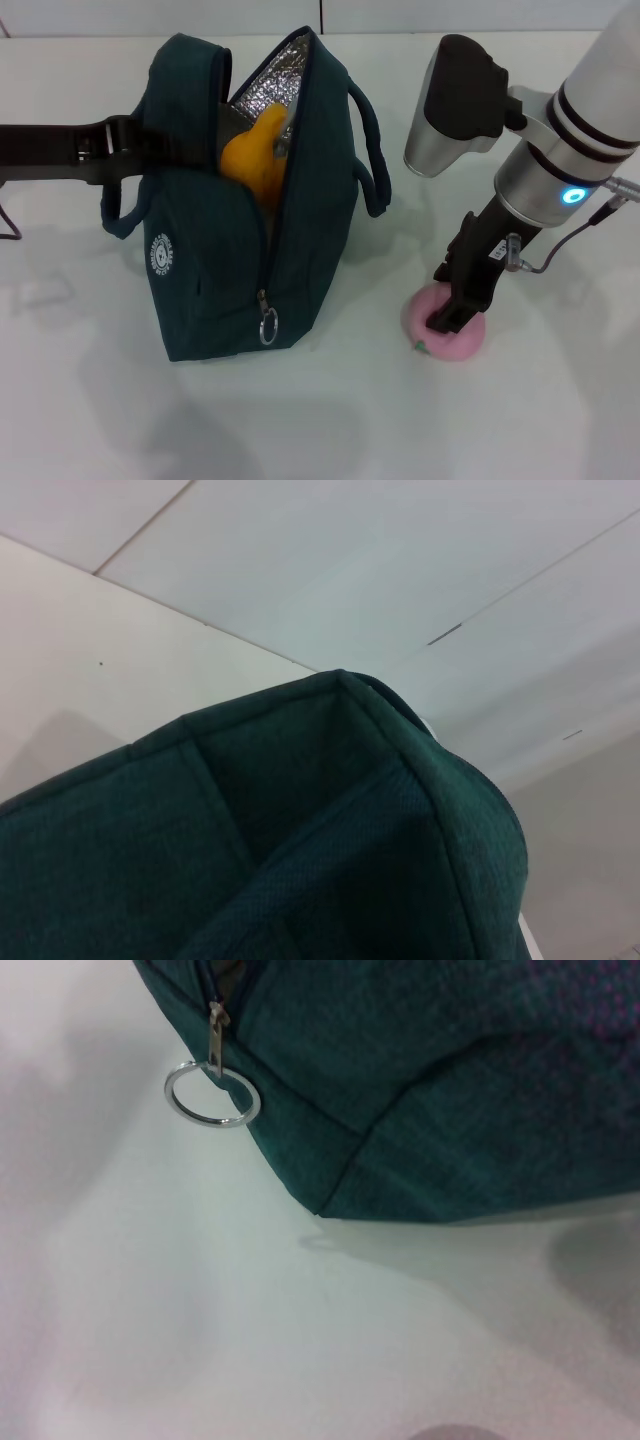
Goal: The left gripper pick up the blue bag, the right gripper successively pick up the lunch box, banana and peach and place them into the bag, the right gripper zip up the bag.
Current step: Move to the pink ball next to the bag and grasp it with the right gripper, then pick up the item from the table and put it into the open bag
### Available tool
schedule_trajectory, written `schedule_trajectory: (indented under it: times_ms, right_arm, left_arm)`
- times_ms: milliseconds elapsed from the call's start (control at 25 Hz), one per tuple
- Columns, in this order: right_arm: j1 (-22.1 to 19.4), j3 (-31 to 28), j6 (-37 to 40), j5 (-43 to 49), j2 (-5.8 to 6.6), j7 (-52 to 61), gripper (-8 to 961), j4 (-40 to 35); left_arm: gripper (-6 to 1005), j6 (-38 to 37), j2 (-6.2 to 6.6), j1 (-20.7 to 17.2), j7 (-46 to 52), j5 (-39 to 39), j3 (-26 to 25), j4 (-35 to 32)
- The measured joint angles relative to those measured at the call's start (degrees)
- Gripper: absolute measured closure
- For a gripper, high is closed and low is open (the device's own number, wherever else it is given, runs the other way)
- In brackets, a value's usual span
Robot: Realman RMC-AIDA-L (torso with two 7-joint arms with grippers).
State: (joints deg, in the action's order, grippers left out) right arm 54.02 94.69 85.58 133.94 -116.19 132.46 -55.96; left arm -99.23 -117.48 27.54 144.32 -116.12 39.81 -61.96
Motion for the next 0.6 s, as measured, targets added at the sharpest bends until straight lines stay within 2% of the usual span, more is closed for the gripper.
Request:
schedule_trajectory:
  times_ms: [160,280,440,520,600]
  right_arm:
    - [0.39,-0.1,0.17,-0.14,0.11,-0.17,217,-0.33]
    - [0.3,-0.49,0.31,-0.38,0.24,-0.34,432,-0.91]
    - [0.17,-1.02,0.49,-0.29,0.47,-0.4,633,-1.61]
    - [0.12,-1.69,0.77,0.11,0.59,-0.4,649,-2.35]
    - [-0.23,-5.65,1.95,1.89,0.79,-0.41,665,-4.6]
  left_arm:
    - [964,0.0,-0.04,0.02,0.0,0.11,0.0,0.0]
    - [964,0.0,-0.04,0.04,-0.01,0.16,0.0,0.0]
    - [964,0.0,-0.13,0.06,-0.22,0.2,0.0,0.0]
    - [964,0.0,-0.18,0.06,-0.25,0.2,0.0,0.0]
    - [964,0.0,-0.19,-0.09,-0.2,0.22,0.0,0.0]
